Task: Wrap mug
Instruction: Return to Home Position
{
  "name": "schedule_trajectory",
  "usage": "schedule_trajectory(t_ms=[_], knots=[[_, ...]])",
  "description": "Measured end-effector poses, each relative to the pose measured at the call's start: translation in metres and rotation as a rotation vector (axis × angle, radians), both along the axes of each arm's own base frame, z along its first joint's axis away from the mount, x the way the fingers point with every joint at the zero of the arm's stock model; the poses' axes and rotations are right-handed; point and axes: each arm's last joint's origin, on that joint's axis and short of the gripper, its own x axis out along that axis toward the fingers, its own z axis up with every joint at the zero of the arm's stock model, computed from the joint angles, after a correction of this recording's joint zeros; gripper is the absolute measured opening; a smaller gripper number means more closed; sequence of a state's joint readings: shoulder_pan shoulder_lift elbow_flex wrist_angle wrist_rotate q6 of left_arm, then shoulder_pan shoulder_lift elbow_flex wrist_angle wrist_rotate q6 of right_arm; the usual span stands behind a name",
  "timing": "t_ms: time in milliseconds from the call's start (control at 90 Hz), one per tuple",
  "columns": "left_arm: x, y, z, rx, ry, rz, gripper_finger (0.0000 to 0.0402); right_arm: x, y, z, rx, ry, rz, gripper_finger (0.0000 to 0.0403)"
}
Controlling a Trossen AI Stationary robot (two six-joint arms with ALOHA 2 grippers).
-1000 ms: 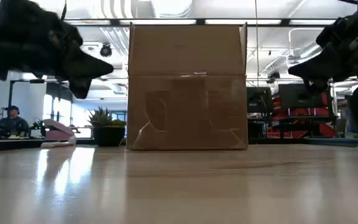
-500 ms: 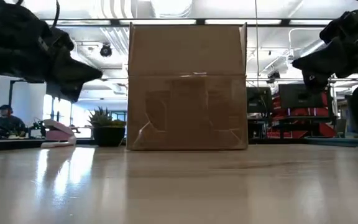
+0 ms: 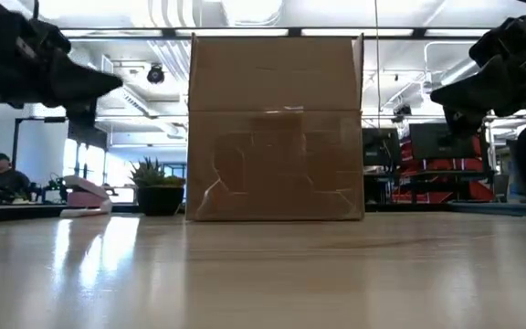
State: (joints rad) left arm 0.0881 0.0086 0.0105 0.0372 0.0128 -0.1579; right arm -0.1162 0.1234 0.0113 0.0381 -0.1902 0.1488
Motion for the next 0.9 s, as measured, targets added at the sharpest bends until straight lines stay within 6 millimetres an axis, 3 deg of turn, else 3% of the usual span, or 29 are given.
schedule_trajectory(t_ms=[900], knots=[[0.0072,0.0018,-0.0099,0.004,0.129,0.025,0.0000,0.0007,0.0000,-0.0011,-0.044,0.008,-0.001,0.0000]])
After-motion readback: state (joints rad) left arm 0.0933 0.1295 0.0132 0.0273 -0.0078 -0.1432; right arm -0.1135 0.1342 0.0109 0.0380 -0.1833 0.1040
